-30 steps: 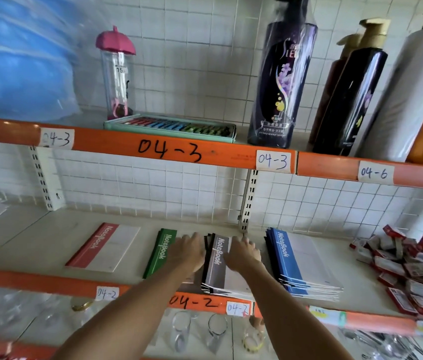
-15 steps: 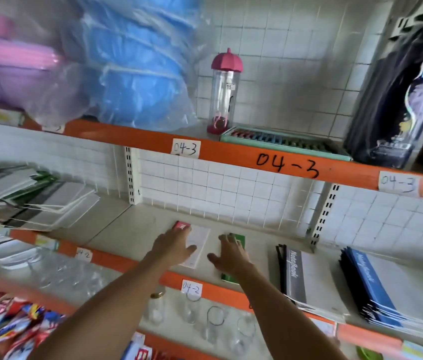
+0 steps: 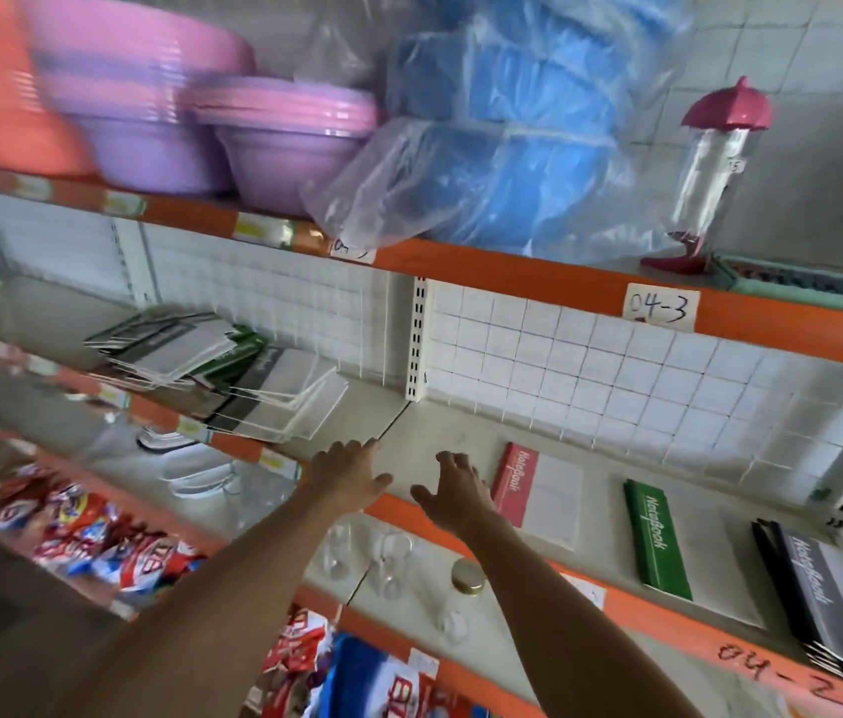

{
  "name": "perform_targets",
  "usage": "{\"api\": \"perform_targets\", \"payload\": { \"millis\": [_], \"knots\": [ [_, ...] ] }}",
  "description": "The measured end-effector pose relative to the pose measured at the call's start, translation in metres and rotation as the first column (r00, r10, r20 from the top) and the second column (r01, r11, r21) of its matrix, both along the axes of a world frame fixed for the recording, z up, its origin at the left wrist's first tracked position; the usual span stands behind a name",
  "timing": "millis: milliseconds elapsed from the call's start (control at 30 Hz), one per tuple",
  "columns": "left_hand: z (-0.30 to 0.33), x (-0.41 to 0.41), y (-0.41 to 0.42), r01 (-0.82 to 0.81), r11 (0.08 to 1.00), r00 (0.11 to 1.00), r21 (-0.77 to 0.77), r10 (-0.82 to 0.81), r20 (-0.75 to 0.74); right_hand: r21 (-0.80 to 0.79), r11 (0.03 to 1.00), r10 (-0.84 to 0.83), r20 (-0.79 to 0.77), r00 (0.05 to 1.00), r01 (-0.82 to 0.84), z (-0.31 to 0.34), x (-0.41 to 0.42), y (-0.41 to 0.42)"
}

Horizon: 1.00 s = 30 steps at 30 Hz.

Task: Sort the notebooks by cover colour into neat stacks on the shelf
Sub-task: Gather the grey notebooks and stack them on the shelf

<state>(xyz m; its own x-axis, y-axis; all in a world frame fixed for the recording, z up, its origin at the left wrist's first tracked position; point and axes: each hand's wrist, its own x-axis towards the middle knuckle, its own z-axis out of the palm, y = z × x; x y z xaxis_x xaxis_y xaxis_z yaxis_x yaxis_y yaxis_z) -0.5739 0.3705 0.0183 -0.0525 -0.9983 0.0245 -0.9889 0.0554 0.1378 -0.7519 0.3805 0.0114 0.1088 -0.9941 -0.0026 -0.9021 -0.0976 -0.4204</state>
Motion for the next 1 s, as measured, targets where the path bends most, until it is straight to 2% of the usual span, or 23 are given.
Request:
{"api": "perform_targets", "payload": {
  "millis": [233,567,800,1000],
  "knots": [
    [-0.007,0.08,-0.013,-0.072,0.997,0.997,-0.032,0.071,-0.034,0.015,0.995,0.1,-0.079,0.992,-0.099,0.0,0.087,-0.027],
    [-0.003,0.206,-0.076,-0.172,0.985,0.98,-0.013,0.17,-0.102,0.036,0.971,0.239,-0.08,0.968,-0.237,-0.005,0.218,-0.116],
    [0.021,0.281,-0.159,-0.174,0.985,0.985,0.018,0.174,-0.002,0.02,0.97,0.244,-0.045,0.969,-0.243,-0.002,0.297,-0.205],
    [0.017,0.315,-0.228,-0.174,0.984,0.984,0.026,0.174,-0.027,0.066,0.976,0.214,-0.083,0.973,-0.209,-0.006,0.328,-0.268]
  ]
}}
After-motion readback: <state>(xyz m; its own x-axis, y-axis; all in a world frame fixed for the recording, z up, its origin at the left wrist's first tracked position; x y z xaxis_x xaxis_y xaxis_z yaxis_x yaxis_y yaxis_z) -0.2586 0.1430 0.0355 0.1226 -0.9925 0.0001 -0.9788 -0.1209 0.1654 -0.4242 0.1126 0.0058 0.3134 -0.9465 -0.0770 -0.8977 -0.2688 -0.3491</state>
